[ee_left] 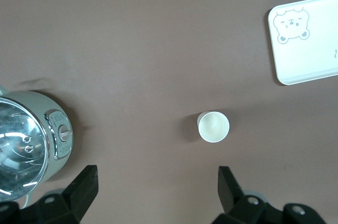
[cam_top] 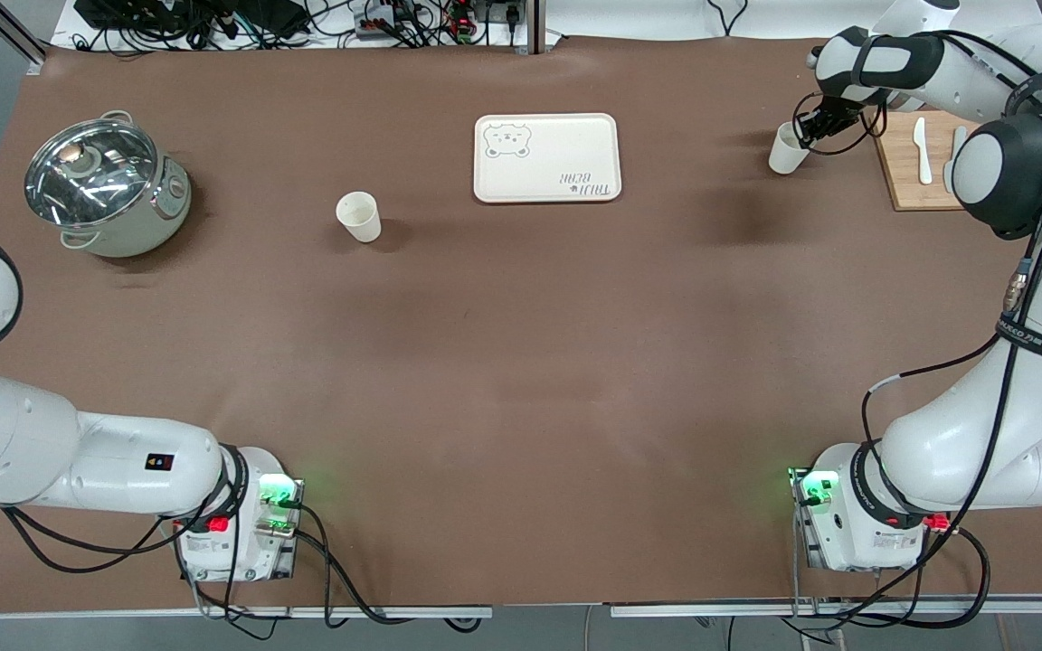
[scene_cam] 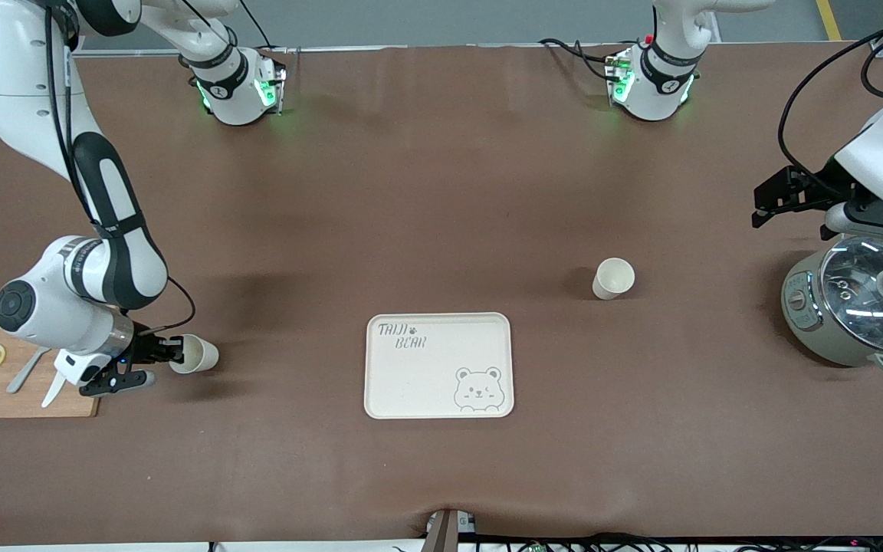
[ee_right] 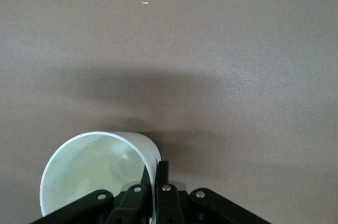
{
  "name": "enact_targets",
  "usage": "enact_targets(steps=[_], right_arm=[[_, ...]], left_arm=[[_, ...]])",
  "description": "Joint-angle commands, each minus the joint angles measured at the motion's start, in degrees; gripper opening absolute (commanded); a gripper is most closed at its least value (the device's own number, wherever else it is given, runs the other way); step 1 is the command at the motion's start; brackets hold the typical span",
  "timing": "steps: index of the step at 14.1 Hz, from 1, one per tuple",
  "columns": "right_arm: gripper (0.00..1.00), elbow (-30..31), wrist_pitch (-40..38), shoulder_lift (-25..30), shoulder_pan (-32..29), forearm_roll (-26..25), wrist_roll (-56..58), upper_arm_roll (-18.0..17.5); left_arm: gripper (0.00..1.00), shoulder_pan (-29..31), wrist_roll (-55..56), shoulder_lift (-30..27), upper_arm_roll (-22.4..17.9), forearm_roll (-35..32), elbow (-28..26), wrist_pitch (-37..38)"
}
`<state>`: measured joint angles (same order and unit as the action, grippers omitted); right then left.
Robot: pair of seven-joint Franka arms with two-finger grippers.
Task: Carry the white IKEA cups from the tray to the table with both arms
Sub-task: 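Lower the cup beside the board and open the right gripper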
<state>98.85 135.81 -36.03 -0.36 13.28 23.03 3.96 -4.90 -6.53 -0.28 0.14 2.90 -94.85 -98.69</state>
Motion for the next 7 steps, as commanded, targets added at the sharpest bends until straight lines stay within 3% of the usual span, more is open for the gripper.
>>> enact_targets(steps=[1, 2, 3, 4, 7], right_arm=[[0.22, 0.21, 0.51, 0.34, -0.26, 1.49, 1.14, -0.44], [0.62, -0.05, 0.51, 0.34, -0.35, 1.49, 1.14, -0.44], [0.90, -0.23, 0.60, 0.34, -0.61, 1.49, 1.23, -0.53], [1.00, -0.58, 0.51, 0.43, -0.61, 1.49, 1.23, -0.44], [1.00, -3.38, -0.89, 1.31, -0.52, 1.49, 0.97, -0.53]], left_arm=[[1.00, -0.02, -0.32, -0.07, 0.21, 0.62, -0.52, -1.06], [1.00, -0.37, -1.02, -0.07, 0.56, 0.44, -0.51, -0.98], [1.00, -0.64, -2.33, -0.16, 1.69, 0.35, -0.51, -0.98], [1.00, -0.64, -2.43, -0.16, 2.92, 0.27, -0.60, -0.98], [1.00, -0.73, -2.00, -0.16, 3.55, 0.09, -0.60, -0.98]])
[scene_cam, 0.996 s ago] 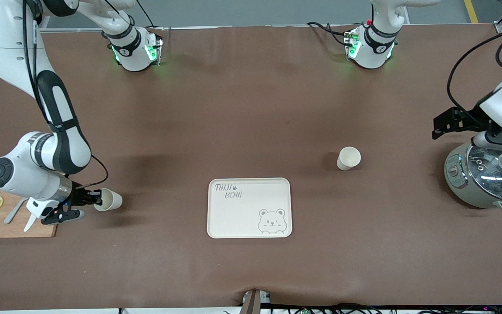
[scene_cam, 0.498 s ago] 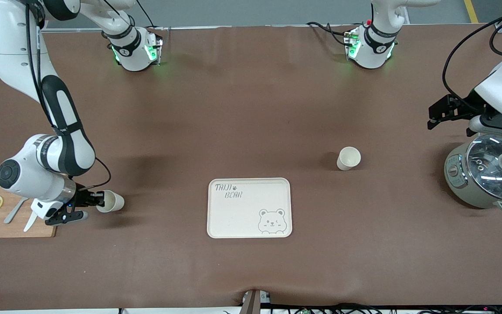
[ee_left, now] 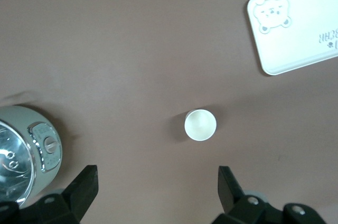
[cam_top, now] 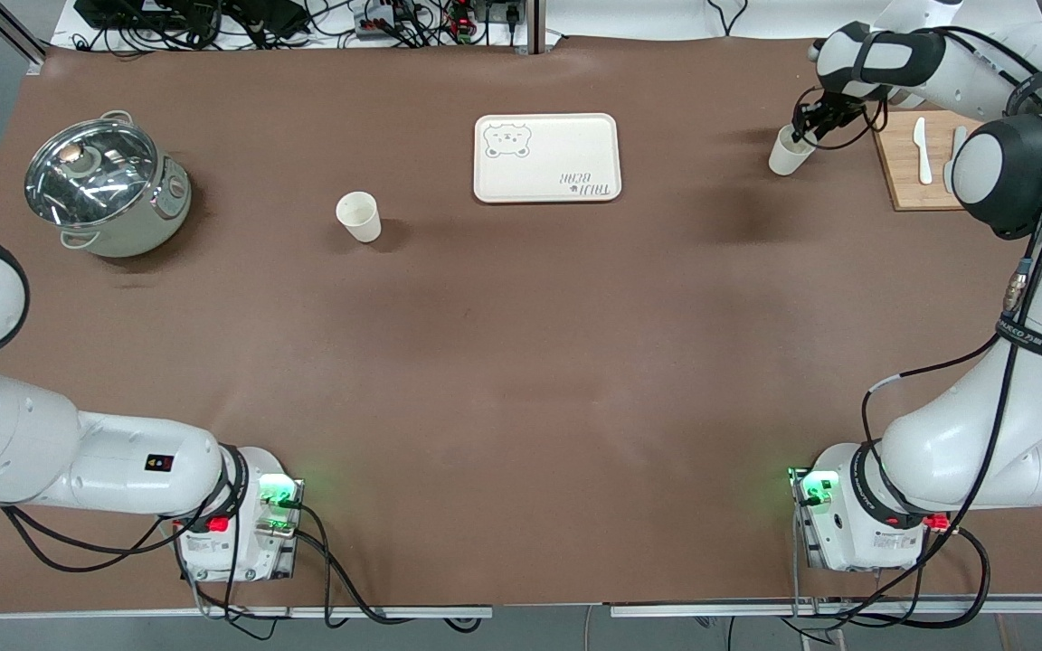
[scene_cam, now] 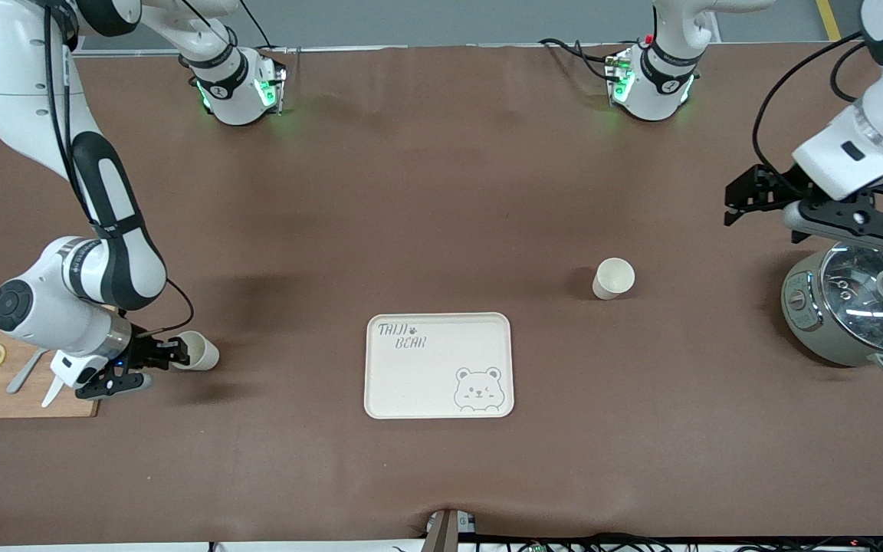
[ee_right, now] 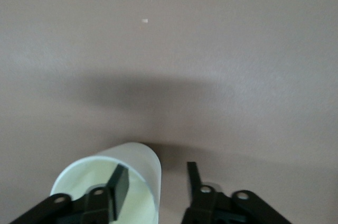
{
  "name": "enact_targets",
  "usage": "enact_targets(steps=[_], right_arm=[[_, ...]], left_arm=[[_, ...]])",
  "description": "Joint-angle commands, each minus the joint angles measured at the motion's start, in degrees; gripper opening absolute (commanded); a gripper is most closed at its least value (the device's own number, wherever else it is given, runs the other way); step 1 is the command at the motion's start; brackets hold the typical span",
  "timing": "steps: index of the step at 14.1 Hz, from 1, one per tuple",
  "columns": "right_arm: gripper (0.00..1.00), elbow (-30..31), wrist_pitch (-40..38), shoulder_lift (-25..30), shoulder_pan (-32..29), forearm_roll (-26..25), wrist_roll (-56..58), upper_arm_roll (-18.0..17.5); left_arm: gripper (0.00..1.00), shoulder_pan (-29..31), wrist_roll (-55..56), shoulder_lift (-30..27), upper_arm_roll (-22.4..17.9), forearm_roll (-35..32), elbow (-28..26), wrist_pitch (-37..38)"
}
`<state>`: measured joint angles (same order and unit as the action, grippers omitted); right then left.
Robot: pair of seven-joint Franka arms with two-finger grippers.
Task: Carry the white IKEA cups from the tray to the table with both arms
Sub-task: 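Lower the cup beside the board and open the right gripper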
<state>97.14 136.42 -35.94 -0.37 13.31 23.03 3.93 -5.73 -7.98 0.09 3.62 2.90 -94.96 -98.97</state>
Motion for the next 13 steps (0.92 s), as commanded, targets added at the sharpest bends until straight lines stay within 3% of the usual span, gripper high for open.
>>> enact_targets(steps=[1, 6, 8, 13], right_arm=[[1.00, -3.95, -3.51, 1.40, -0.43, 1.45, 0.88, -0.50], [1.00, -23.27, -28.80, 2.01, -0.77, 0.14, -2.36, 0.29], [1.00, -27.86, -36.45, 2.80, -0.34, -2.40, -6.39, 0.29], [1.00, -27.18, -46.75, 15.88, -0.34, -3.73, -12.20, -0.07]], left_arm=[[1.00, 0.19, -0.72, -0.45, 0.07, -0.17, -0.58, -0.69], [1.00, 0.28, -0.72, -0.53, 0.07, -3.25, -0.49, -0.69], [1.00, 0.19, -0.11, -0.53, 0.07, -3.34, -0.31, -0.78], [1.00, 0.81, 1.65, -0.45, -0.02, -3.43, -0.40, -0.78]])
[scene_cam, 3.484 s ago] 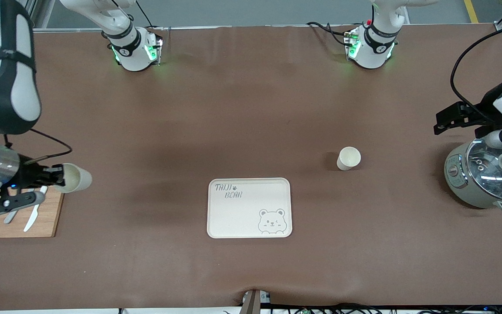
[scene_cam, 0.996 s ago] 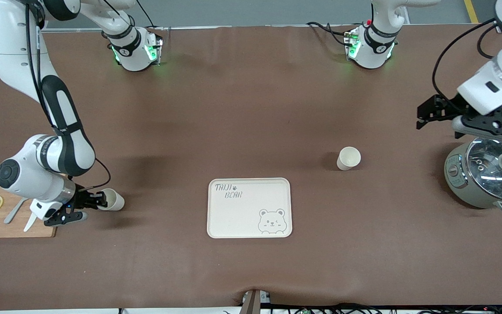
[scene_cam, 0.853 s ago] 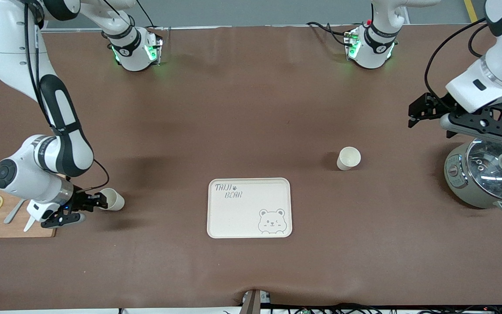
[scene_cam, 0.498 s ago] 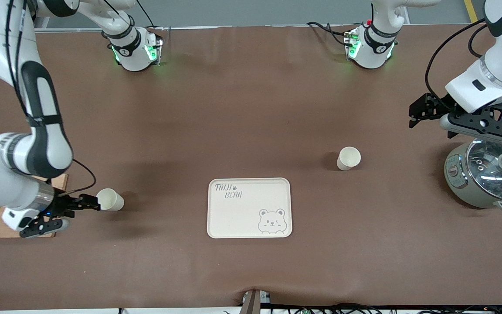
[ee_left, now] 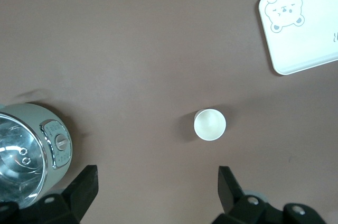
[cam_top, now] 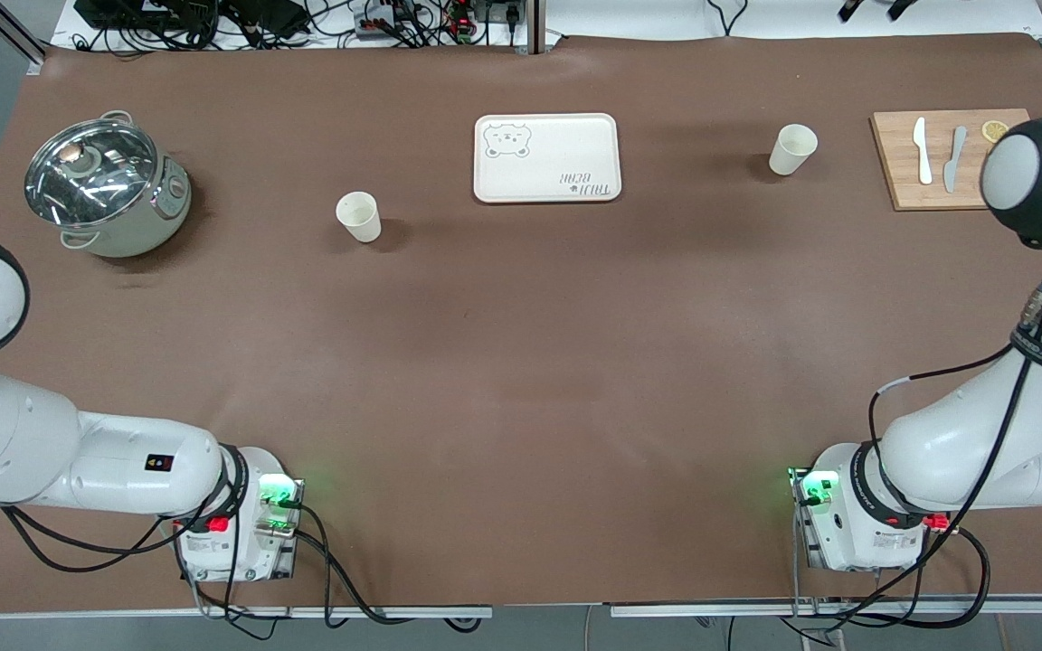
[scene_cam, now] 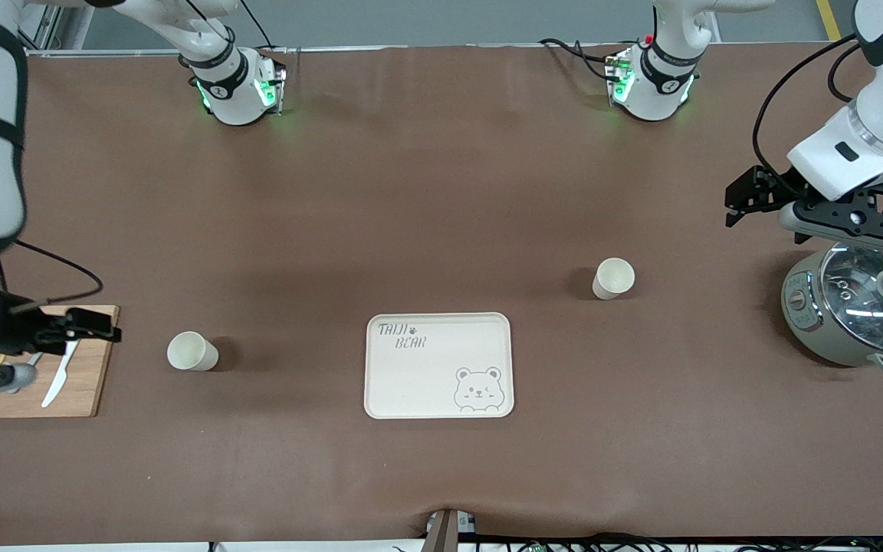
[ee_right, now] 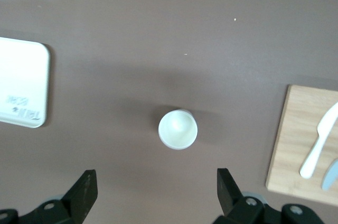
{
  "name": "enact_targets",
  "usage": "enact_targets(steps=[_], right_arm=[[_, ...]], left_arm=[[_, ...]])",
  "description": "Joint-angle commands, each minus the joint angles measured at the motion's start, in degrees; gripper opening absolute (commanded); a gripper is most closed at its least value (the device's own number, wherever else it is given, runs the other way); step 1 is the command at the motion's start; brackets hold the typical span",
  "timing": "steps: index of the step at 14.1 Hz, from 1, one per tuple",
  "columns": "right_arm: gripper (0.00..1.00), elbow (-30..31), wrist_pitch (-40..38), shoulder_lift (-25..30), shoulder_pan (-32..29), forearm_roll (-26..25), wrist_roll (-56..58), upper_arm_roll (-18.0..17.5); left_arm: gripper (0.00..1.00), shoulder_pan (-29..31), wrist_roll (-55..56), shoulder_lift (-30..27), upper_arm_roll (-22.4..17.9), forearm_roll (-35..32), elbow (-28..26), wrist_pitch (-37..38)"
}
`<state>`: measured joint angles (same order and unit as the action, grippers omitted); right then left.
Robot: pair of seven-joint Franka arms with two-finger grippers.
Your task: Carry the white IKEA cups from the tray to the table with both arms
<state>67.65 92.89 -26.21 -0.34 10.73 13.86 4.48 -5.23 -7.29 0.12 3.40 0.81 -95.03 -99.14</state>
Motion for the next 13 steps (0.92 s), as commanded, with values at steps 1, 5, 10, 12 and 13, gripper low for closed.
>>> enact_targets(steps=[1, 5, 10, 12, 13], right_arm=[[1.00, 2.48, -4.55, 8.34, -0.36, -1.68, -4.61, -0.52], [1.00, 6.44, -5.18, 13.98, -0.36, -6.95, -5.95, -0.61], [1.00, 5.92, -5.26, 13.99, 1.04, -10.38, -8.48, -0.79], [1.00, 5.83, -5.62, 14.34, 2.18, -11.43, -10.87, -0.79], [1.00, 5.48, -5.70, 14.25, 2.10, -11.44, -10.78, -0.79]], left_arm=[[1.00, 0.22, 1.05, -0.47, 0.12, -1.34, -0.33, -0.62], [1.00, 0.22, 1.84, -0.47, 0.21, -1.34, -0.50, -0.62], [1.00, 0.22, 1.84, -0.47, 0.21, -1.34, -0.42, -0.62], [1.00, 0.22, 1.84, -0.47, 0.21, -1.34, -0.51, -0.62], [1.00, 0.22, 1.93, -0.47, 0.12, -1.34, -0.51, -0.62]])
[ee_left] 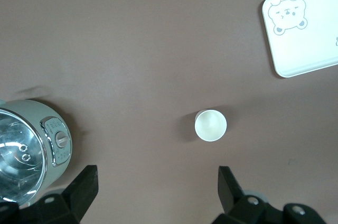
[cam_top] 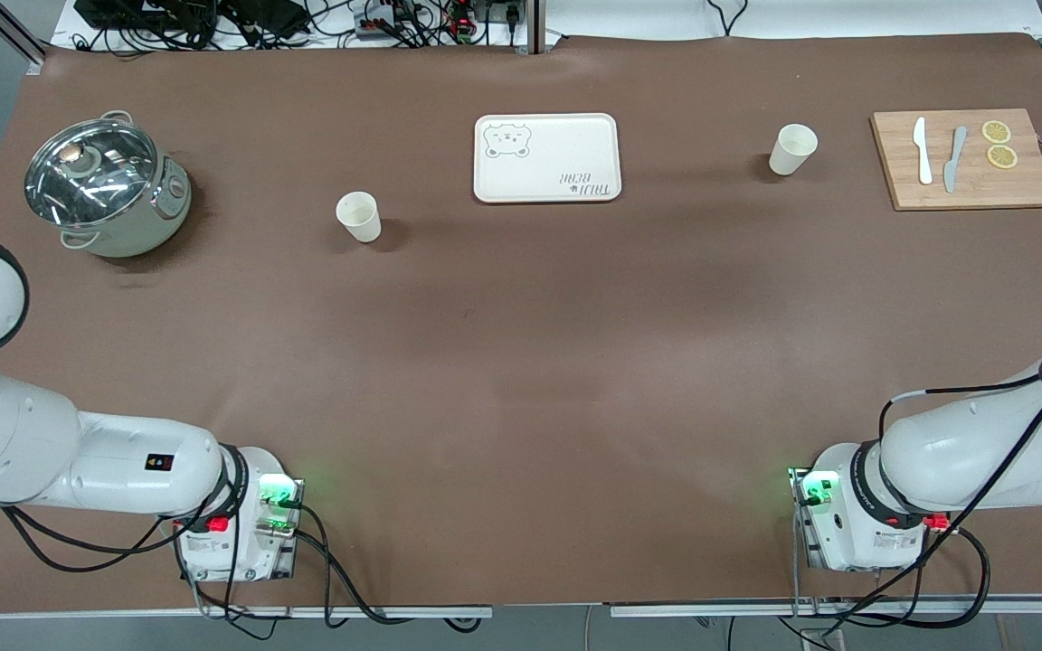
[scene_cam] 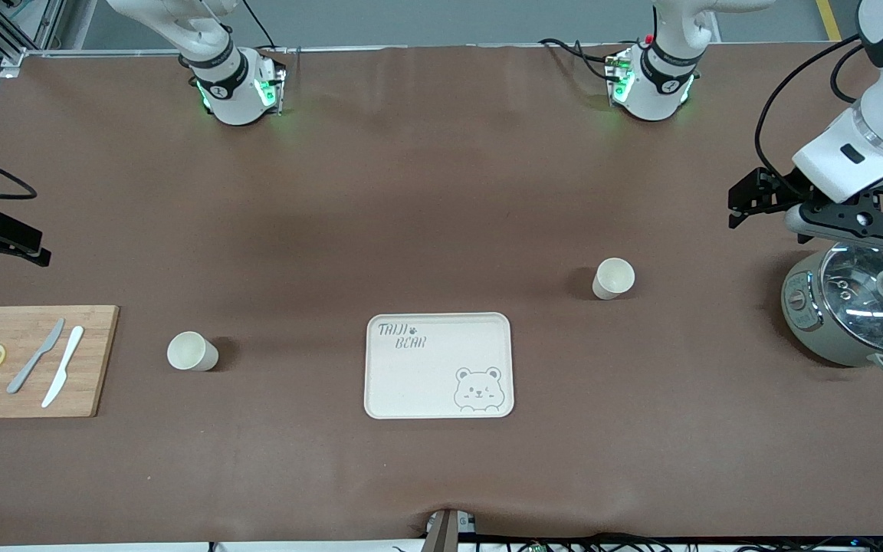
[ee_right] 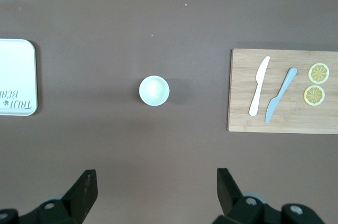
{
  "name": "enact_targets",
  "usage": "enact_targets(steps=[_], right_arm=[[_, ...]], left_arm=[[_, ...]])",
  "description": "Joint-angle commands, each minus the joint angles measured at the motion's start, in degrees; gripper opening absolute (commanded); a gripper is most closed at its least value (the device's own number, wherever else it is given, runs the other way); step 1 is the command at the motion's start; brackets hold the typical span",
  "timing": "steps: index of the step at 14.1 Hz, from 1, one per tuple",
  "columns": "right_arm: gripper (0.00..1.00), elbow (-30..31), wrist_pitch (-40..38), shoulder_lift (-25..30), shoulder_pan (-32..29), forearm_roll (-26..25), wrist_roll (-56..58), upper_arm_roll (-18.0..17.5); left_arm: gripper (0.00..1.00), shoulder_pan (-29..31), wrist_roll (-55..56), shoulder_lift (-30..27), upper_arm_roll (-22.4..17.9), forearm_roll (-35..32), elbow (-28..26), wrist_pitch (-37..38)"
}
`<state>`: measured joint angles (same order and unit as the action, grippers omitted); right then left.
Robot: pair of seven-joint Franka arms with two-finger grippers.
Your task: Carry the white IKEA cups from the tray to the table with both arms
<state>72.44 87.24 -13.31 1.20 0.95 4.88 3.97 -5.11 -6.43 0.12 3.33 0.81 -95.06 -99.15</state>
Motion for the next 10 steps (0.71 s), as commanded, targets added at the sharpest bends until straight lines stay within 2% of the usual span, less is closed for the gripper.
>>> enact_targets(steps=[1, 10], right_arm=[[1.00, 0.34, -0.14, 1.35, 0.30, -1.48, -1.37, -0.28], [1.00, 0.16, -0.05, 1.00, -0.06, -0.95, -1.98, -0.10]], left_arm=[[1.00, 0.01, 1.86, -0.47, 0.27, -1.34, -0.47, -0.61], [1.00, -0.07, 3.62, -0.47, 0.36, -2.38, -0.65, -0.52]])
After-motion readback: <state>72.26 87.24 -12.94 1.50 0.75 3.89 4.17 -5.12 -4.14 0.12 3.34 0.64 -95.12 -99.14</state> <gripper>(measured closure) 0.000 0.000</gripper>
